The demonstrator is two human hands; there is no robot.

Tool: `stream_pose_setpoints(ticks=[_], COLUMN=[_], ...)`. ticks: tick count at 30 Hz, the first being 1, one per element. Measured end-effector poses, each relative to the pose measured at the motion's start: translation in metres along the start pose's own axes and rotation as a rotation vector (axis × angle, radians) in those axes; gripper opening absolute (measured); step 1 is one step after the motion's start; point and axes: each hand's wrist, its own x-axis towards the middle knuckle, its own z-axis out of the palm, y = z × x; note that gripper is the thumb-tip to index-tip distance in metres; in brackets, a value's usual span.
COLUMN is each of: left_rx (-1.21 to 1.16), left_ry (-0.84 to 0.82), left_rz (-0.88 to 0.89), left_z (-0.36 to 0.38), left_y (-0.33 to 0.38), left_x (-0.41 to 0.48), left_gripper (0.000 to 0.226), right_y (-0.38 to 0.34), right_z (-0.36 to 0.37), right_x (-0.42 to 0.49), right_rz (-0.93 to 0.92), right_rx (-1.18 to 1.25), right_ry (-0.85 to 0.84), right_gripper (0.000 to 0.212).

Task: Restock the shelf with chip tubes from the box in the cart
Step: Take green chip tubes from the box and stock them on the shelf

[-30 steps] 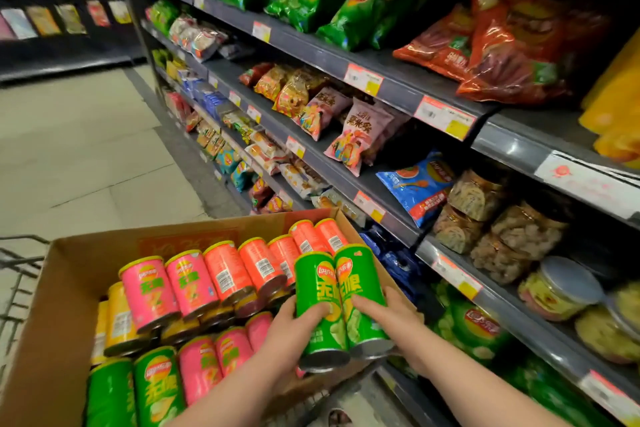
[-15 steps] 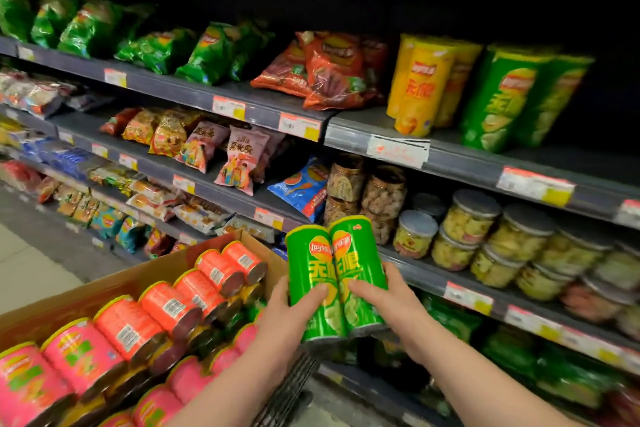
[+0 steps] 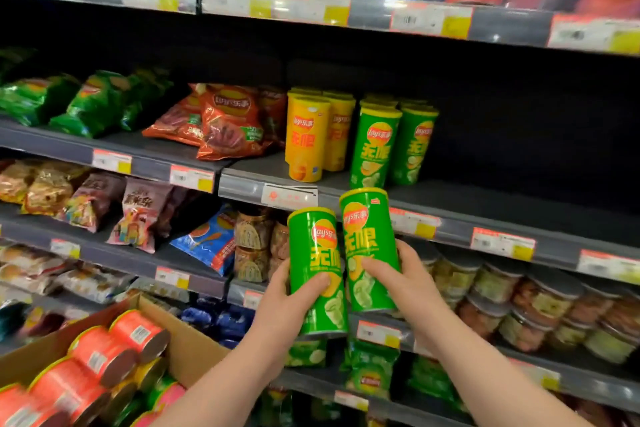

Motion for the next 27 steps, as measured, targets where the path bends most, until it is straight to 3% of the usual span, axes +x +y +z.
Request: stream_pose_setpoints(ticks=[4,8,17,21,25,27], left_rx=[-0.007,0.006,0.024,0.008,-0.004,-0.008], left_ry=[-0.010,0.020,0.095,0.133,0.132,0.138], left_rz=[0.020,0.068,0.130,0.149,0.139,0.147], left_z=[0.026,0.036,0.043,0.045,0.046,0.046], left_y=[0.011,0.019,0.027,0.027,0.029,0.028], left_x=[0.016,0.028,0.047,0.053,0.058,0.062], left_gripper=[0.030,0.037,0.042,0.045,0.064,0.056], right_y=[-0.029,-0.050,-0.063,-0.054,-0.048,-0.048], right_z=[-0.039,-0.063,-0.081,-0.082,-0.087,-0.089], right_x=[0.033,0.071,0.134,0.151,0.159,0.163], right_rz=[-0.115,-0.204,-0.302,-0.274,-0.195,-0.185], right_rx=[-0.042,-0.037,-0.079,-0.146,-0.150,-0.184], right_ry=[0.095,0.162,0.186,0.134,0.075,0.066], right_gripper=[0.047,0.066,0.077,0.082,0.082,0.080])
